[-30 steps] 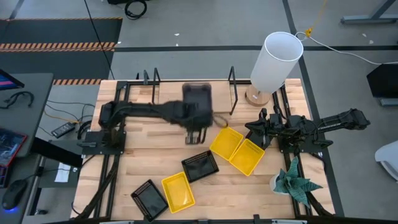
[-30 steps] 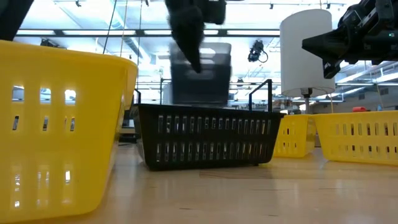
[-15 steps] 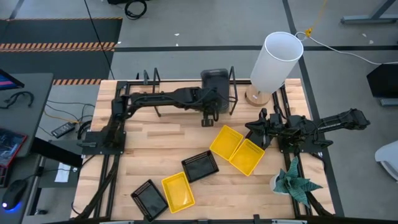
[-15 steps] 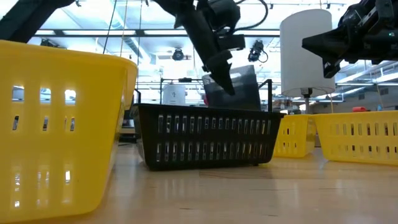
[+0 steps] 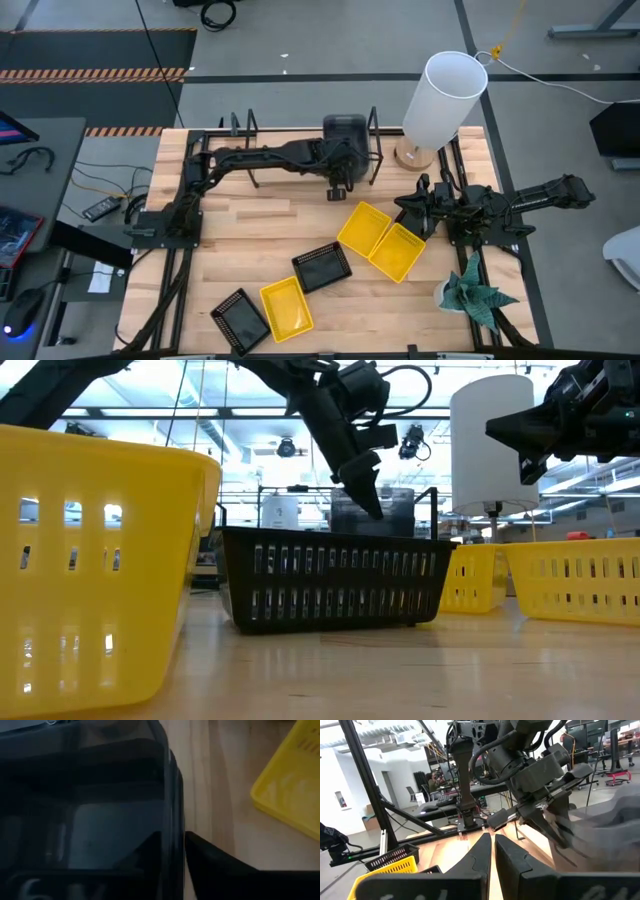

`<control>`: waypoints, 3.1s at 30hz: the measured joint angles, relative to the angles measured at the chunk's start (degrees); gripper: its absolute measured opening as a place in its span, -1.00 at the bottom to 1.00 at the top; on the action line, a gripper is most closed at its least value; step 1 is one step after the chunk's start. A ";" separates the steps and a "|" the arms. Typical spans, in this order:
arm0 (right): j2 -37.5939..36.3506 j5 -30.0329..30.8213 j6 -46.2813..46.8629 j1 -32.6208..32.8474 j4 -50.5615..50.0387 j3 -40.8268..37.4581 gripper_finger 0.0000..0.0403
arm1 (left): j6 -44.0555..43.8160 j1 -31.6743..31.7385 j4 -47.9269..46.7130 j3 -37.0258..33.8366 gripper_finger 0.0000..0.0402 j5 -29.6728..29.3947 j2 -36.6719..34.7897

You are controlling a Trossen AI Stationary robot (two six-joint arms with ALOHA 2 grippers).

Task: Stack baskets on shelf by color
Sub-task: Put the stacked gray bins on the shelf, then stack the top left yellow bin on top of the bottom yellow bin

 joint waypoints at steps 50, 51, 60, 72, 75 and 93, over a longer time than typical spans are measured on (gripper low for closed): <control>0.57 -0.09 0.00 0.02 -0.02 0.02 -0.86 | -27.66 -31.50 -26.74 2.78 -0.29 14.78 -4.57; 0.57 -0.05 -0.02 0.02 -0.02 0.00 -0.86 | -28.61 -32.29 -26.77 2.78 -0.29 14.50 -4.57; 0.57 0.00 -0.02 0.02 -0.02 0.00 -0.86 | -34.64 -35.78 -19.15 2.78 -0.23 -12.12 -4.57; 0.68 0.00 -0.02 0.02 0.21 0.01 -0.86 | -22.36 -29.98 -0.82 2.78 -0.28 -13.09 0.38; 0.74 0.00 -0.02 0.02 0.22 0.01 -0.86 | -19.18 -28.27 1.02 2.76 -0.27 -8.96 2.38; 0.78 0.00 0.00 0.02 0.31 0.02 -0.86 | -11.49 -23.49 2.62 2.81 -0.29 -1.63 9.71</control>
